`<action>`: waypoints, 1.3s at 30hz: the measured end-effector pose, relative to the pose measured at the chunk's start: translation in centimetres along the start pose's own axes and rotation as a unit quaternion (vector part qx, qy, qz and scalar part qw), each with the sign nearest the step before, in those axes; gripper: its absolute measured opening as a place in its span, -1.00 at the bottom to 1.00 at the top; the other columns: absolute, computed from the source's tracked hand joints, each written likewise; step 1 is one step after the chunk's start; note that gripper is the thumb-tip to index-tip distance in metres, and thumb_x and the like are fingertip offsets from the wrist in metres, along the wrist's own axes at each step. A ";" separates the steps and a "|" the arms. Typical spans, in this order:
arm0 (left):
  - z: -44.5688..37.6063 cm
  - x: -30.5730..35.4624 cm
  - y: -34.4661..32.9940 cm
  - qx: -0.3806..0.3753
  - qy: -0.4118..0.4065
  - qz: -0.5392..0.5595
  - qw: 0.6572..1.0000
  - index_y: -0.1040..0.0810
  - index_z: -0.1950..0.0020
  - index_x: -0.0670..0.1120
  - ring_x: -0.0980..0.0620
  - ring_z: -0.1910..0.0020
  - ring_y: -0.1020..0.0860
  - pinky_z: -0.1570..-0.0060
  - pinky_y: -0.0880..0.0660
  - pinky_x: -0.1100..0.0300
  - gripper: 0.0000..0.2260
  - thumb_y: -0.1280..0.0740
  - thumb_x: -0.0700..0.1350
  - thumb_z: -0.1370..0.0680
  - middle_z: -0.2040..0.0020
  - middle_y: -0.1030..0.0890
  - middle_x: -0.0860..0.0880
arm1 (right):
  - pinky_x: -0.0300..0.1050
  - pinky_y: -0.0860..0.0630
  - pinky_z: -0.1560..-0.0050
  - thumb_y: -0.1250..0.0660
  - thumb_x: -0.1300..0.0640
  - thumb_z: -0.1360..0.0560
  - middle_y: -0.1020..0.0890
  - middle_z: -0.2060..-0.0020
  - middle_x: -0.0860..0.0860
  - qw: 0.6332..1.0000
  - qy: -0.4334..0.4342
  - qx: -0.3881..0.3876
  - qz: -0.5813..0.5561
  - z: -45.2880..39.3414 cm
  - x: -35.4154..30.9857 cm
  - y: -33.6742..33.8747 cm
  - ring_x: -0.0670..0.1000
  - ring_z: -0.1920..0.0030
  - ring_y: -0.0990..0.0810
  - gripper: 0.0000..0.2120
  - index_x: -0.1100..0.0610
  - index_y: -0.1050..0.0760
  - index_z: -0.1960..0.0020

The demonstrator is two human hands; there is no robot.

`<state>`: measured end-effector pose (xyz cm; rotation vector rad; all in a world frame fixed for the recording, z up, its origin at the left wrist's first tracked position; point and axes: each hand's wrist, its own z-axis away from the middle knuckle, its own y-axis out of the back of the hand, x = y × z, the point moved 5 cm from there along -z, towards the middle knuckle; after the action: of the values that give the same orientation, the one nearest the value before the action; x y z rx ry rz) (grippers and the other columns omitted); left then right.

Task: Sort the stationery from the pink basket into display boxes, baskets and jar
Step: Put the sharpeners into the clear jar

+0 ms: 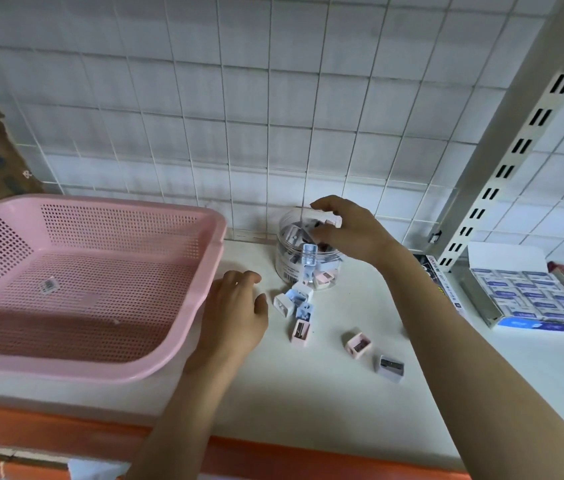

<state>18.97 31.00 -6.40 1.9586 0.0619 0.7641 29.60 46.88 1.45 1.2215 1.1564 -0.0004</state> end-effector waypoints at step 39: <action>2.0 3.2 -1.3 0.018 -0.111 -0.024 0.993 -0.42 -0.22 -0.08 -0.20 0.16 -0.58 0.29 -0.43 0.11 -0.70 -0.23 0.04 -0.55 0.13 -0.63 -0.12 | -0.02 -0.51 0.10 -0.31 -0.06 -0.51 -0.57 0.05 0.11 0.971 0.080 0.199 0.104 5.1 0.3 0.7 0.16 0.09 -0.56 -0.67 0.17 -0.50 -0.13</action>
<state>22.95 31.17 -6.52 2.0581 -0.0112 0.5139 33.62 43.60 1.17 1.7222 1.1966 0.0257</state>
